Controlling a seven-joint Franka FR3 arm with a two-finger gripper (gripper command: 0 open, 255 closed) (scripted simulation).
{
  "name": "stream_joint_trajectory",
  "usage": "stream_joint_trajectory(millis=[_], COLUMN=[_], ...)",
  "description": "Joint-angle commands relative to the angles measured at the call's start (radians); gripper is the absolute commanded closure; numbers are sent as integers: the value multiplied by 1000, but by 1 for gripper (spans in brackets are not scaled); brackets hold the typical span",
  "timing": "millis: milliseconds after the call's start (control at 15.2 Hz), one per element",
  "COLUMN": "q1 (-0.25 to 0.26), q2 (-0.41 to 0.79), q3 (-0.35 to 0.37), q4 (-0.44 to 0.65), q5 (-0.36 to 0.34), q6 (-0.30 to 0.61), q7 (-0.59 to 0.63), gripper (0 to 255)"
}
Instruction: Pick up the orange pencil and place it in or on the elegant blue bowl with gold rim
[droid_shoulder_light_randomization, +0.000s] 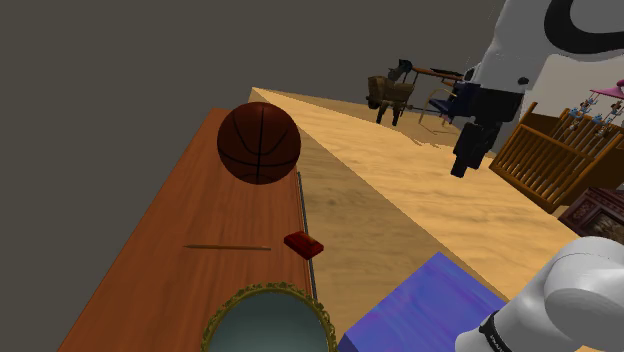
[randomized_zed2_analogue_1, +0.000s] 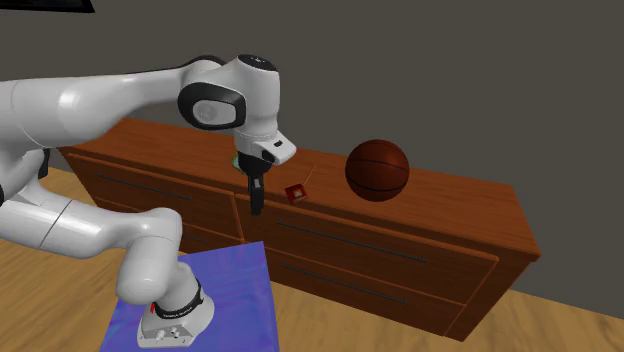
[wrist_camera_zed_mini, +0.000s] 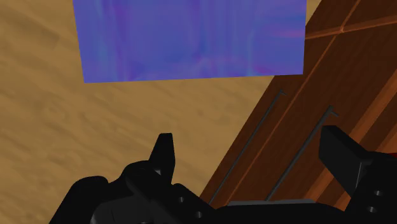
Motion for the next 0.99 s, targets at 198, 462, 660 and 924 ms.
stream_joint_trajectory(millis=[198,462,660,924], q1=[33,72,98,127], q2=[75,182,267,383], q3=[42,100,144,204], q4=[4,23,46,89], q5=[7,7,0,-23], q6=[92,207,288,386], q7=[-21,-45,-59,-70], gripper=[0,0,0,0])
